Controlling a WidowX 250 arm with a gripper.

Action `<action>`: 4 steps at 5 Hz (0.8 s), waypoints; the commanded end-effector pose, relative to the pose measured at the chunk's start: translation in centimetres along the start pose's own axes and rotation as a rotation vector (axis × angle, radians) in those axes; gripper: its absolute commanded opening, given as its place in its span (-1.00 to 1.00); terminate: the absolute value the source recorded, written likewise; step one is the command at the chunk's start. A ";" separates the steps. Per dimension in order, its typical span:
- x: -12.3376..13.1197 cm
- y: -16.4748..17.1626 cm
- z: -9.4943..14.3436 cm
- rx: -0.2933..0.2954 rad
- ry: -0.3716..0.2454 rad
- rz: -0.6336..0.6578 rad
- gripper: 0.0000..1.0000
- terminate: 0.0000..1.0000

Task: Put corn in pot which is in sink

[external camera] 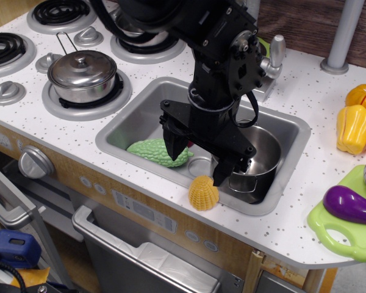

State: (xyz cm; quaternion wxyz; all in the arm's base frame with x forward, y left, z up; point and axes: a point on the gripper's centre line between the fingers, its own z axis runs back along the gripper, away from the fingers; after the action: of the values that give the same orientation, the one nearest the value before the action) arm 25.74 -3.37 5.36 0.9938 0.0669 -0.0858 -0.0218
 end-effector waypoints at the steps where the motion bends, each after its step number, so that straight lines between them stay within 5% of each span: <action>1: 0.0 0.0 0.0 0.000 0.000 0.000 1.00 -1.00; 4: 0.2 -0.2 -2.0 -0.056 -0.093 -0.012 1.00 -1.00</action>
State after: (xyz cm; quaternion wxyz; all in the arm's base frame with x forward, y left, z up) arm 26.12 -3.47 2.89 0.9906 0.0401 -0.1254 -0.0373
